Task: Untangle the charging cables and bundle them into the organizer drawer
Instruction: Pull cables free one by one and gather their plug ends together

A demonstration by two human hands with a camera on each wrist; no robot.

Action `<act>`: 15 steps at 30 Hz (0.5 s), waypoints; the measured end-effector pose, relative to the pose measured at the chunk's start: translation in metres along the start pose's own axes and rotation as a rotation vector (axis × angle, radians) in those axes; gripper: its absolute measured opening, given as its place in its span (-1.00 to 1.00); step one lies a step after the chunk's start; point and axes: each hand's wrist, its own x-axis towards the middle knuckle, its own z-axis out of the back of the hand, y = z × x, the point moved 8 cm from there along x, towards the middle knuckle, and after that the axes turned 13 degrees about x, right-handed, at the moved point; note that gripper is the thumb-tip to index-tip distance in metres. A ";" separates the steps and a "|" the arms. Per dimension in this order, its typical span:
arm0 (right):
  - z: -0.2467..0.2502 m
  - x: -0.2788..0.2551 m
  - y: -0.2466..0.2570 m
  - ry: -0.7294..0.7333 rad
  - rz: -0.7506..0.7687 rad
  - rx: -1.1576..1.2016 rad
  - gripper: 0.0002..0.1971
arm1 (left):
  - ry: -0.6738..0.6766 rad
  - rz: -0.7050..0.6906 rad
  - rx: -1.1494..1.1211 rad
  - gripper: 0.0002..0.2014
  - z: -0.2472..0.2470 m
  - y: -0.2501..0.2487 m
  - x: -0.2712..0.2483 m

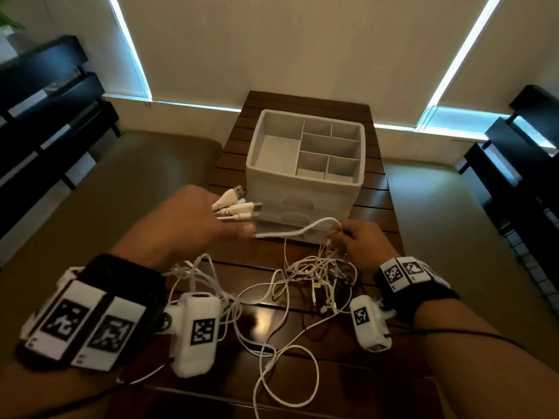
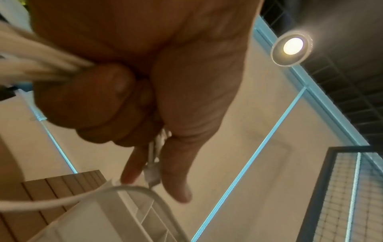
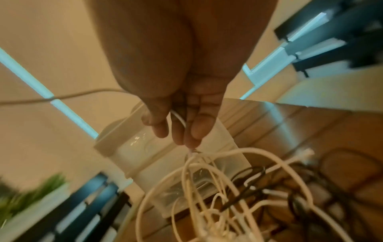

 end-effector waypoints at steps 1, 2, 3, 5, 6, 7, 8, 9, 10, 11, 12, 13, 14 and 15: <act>-0.002 0.000 0.008 0.011 0.039 -0.074 -0.84 | -0.056 -0.020 -0.023 -0.74 0.002 -0.003 -0.002; -0.007 0.000 0.018 0.041 0.092 -0.175 -0.84 | -0.137 -0.049 -0.059 -0.79 0.004 -0.008 -0.004; -0.015 -0.001 0.030 0.076 0.156 -0.285 -0.84 | -0.217 -0.068 -0.110 -0.82 0.005 -0.014 -0.006; -0.027 -0.005 0.056 0.116 0.283 -0.400 -0.85 | -0.270 -0.070 -0.218 -0.85 -0.007 -0.026 -0.006; -0.031 -0.008 0.069 0.120 0.349 -0.396 -0.84 | -0.227 -0.054 -0.260 -0.84 -0.021 -0.031 -0.003; -0.033 -0.010 0.080 0.115 0.401 -0.360 -0.82 | -0.163 -0.036 -0.285 -0.83 -0.037 -0.033 0.001; -0.033 -0.013 0.090 0.098 0.439 -0.302 -0.80 | -0.102 -0.024 -0.279 -0.84 -0.053 -0.033 0.006; -0.030 -0.015 0.097 0.071 0.471 -0.246 -0.79 | -0.061 -0.015 -0.243 -0.85 -0.065 -0.032 0.010; -0.026 -0.018 0.102 0.034 0.500 -0.201 -0.79 | -0.047 -0.006 -0.205 -0.83 -0.072 -0.028 0.015; -0.023 -0.020 0.103 0.003 0.523 -0.171 -0.82 | -0.052 0.010 -0.179 -0.80 -0.073 -0.024 0.017; -0.021 -0.020 0.100 -0.005 0.518 -0.164 -0.85 | -0.062 0.021 -0.172 -0.79 -0.071 -0.020 0.018; -0.022 -0.018 0.091 0.016 0.473 -0.167 -0.86 | -0.073 0.018 -0.177 -0.81 -0.066 -0.020 0.016; -0.024 -0.015 0.078 0.066 0.395 -0.171 -0.85 | -0.085 -0.002 -0.184 -0.85 -0.060 -0.021 0.014; -0.029 -0.012 0.062 0.136 0.303 -0.176 -0.84 | -0.092 -0.026 -0.189 -0.88 -0.053 -0.023 0.011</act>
